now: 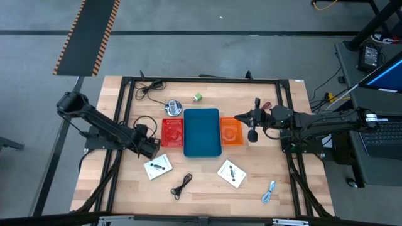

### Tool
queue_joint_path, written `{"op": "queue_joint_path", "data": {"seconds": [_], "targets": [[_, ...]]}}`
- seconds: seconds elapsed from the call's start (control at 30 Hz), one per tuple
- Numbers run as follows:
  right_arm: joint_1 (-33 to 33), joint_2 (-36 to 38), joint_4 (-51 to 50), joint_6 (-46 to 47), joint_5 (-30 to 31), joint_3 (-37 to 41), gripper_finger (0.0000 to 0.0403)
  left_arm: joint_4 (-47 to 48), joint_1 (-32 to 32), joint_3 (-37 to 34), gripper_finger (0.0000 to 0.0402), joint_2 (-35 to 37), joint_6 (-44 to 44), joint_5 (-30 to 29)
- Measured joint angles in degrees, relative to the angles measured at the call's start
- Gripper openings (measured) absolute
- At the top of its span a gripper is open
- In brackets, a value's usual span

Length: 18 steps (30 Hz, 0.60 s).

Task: Pick and place items into bin
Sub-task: Put the white charger adapter into the blue bin

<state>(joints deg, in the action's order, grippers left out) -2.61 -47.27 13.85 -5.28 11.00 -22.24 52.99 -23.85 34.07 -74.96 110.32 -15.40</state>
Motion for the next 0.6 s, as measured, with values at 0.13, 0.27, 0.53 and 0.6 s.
{"op": "queue_joint_path", "data": {"seconds": [0.13,0.27,0.53,0.6], "targets": [[0.00,0.02,-0.08,-0.70,-0.02,0.00,0.0000,-0.82,-0.01,-0.13,0.0201,-0.21,0.22,3.17],[0.00,0.00,-0.31,-1.25,-0.02,0.00,0.0000,-0.76,-0.01,-0.13,0.0201,-0.95,0.14,3.01],[0.00,0.02,-0.55,-1.25,-0.02,0.00,0.0000,-0.70,-0.01,-0.13,0.0182,-1.10,-2.52,2.19],[0.00,0.02,-0.54,-1.27,-0.02,0.00,0.0000,-0.70,0.00,-0.13,0.0165,-1.07,-3.63,3.66]]}}
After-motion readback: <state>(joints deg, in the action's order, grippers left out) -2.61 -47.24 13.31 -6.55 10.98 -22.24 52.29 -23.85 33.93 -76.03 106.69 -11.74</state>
